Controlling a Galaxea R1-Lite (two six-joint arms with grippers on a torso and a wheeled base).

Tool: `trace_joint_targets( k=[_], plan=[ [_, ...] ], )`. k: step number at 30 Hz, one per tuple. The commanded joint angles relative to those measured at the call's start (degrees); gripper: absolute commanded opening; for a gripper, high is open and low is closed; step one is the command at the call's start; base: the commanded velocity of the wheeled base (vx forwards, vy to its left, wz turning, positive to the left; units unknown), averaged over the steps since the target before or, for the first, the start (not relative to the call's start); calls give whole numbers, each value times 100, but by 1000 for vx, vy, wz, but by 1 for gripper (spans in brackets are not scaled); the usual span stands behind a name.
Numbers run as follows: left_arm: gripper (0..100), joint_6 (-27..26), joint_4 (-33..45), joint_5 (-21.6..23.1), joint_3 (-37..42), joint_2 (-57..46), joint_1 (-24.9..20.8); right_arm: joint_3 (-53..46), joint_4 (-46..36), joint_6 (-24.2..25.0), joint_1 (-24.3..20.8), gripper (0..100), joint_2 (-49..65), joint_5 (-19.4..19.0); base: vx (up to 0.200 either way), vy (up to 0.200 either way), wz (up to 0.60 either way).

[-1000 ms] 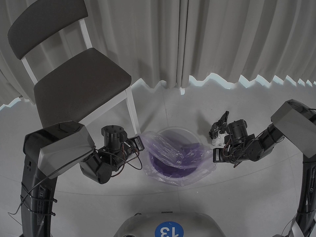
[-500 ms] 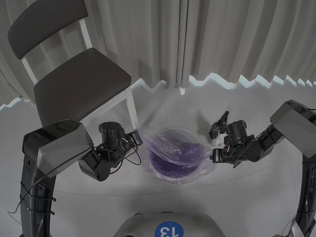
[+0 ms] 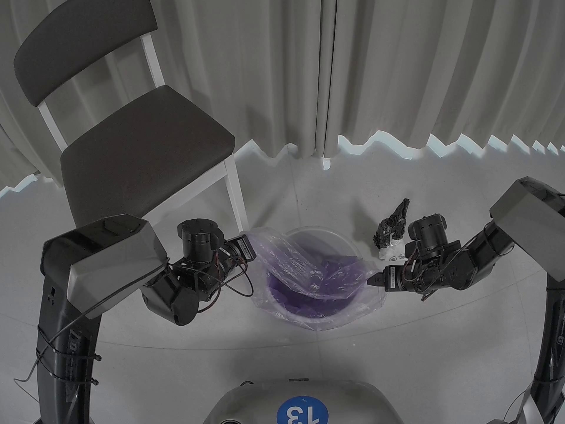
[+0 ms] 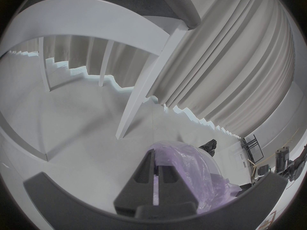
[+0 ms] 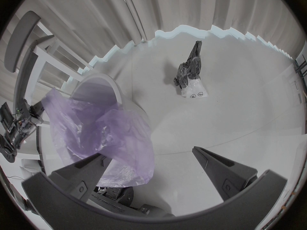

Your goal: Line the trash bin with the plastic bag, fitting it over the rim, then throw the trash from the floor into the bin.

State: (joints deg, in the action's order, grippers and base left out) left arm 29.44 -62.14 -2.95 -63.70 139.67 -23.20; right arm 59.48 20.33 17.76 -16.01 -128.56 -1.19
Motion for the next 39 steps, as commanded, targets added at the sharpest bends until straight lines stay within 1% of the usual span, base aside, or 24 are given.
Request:
trace_joint_targets(
  k=[1,4,6,10,16,18,21,22,23,25,26,30,31,36,39],
  plan=[
    [0,9,-18,-30,-29,228,-167,-200,-29,-62,-61,100,701,5,0,0,0],
    [0,9,-97,-48,-46,307,-247,-217,-91,-106,-104,100,929,23,0,0,0],
    [0,9,-185,-83,-64,368,-334,-156,-320,-124,-201,100,1167,128,0,0,0],
    [0,18,-220,-109,-73,421,-449,2,-697,-124,-412,100,1413,155,0,0,0],
    [0,9,-220,-127,-117,456,-387,284,-1014,-185,-755,100,1439,278,0,0,0],
    [0,0,-211,-127,-126,456,-370,328,-1031,-203,-834,100,1430,304,0,0,0],
    [0,0,-211,-109,-126,465,-255,442,-1067,-291,-1106,100,1219,383,0,0,0],
    [0,0,-211,-109,-126,465,-255,442,-1067,-291,-1106,100,1219,383,0,0,0],
    [0,0,-211,-109,-134,465,-247,530,-1075,-414,-1221,100,1088,445,0,0,0],
    [0,0,-211,-109,-143,465,-238,574,-1075,-475,-1256,100,1044,462,0,0,0],
    [0,-8,-220,-92,-117,465,-220,679,-1084,-651,-1353,100,929,480,0,0,0],
    [0,-26,-211,-83,-99,465,-203,978,-1269,-845,-1519,100,736,497,0,0,0],
    [100,-26,-211,-83,-99,465,-203,1101,-1383,-853,-1555,100,692,524,0,0,0],
    [100,-26,-220,-65,-108,447,-159,1734,-1875,-862,-1845,100,411,550,0,0,0],
    [100,-44,-220,-74,-90,421,-71,1998,-2104,-915,-1994,100,305,656,0,0,0]
  ],
)
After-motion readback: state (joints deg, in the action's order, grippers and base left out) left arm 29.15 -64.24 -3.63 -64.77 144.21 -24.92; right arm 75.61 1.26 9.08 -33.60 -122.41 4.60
